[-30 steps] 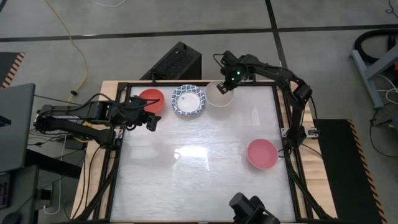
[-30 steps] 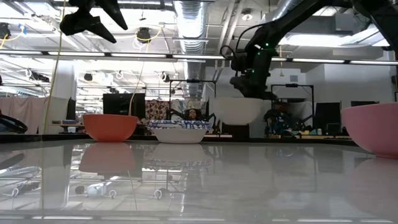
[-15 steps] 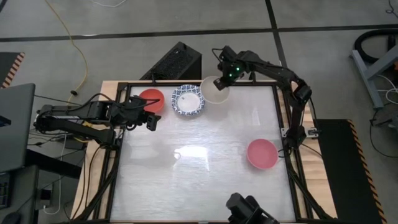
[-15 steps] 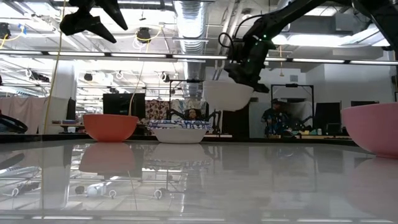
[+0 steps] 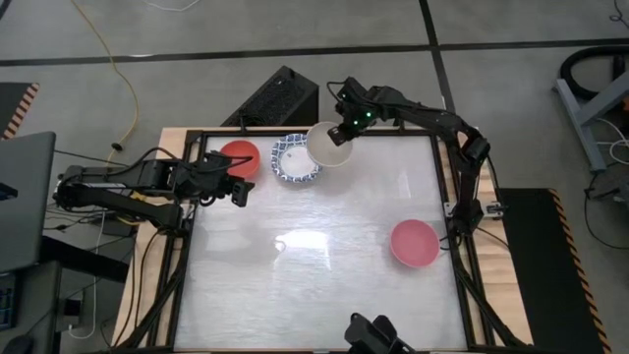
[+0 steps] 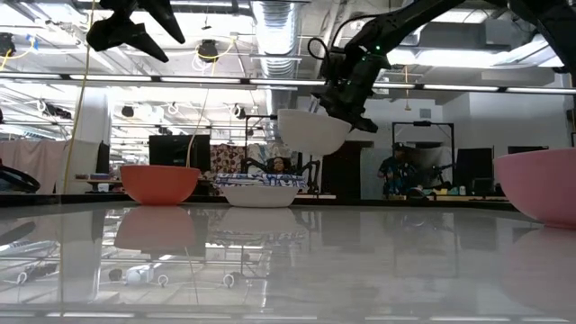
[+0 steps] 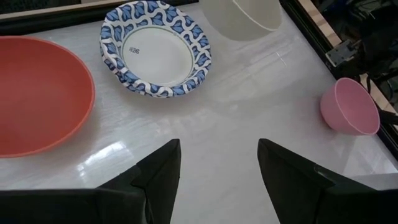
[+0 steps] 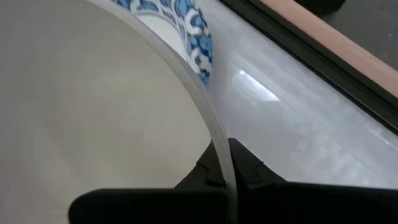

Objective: Nest bowls inside each other
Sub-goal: Stack the white bowl on top of the blue patterned bowl

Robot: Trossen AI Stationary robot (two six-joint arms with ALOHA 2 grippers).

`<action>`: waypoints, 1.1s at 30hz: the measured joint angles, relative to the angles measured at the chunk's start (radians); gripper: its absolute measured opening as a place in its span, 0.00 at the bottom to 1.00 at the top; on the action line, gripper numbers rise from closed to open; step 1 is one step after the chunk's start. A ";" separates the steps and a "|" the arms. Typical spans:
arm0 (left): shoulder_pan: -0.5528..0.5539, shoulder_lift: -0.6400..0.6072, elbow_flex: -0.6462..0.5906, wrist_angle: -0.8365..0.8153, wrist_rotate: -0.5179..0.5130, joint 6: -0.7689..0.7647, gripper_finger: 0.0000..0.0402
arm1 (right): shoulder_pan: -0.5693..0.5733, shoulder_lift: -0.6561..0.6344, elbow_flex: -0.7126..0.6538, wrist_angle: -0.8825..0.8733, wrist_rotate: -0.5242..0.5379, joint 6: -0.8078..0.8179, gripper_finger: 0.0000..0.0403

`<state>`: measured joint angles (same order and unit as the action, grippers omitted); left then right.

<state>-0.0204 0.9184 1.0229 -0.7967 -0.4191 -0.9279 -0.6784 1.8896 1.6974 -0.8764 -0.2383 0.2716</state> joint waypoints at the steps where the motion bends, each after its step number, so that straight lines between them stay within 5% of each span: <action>1: 0.000 0.000 0.000 0.000 0.000 0.000 0.51 | 0.003 0.000 0.000 0.011 0.000 0.009 0.02; 12: 0.000 0.000 0.000 0.000 0.000 0.001 0.51 | 0.022 0.061 0.078 0.062 -0.040 0.064 0.02; 33: 0.000 0.000 0.000 0.000 0.010 0.000 0.51 | 0.095 0.421 0.649 -0.214 -0.049 -0.018 0.02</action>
<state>-0.0200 0.9184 1.0229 -0.7967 -0.4088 -0.9276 -0.5834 2.3104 2.3465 -1.0903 -0.2872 0.2534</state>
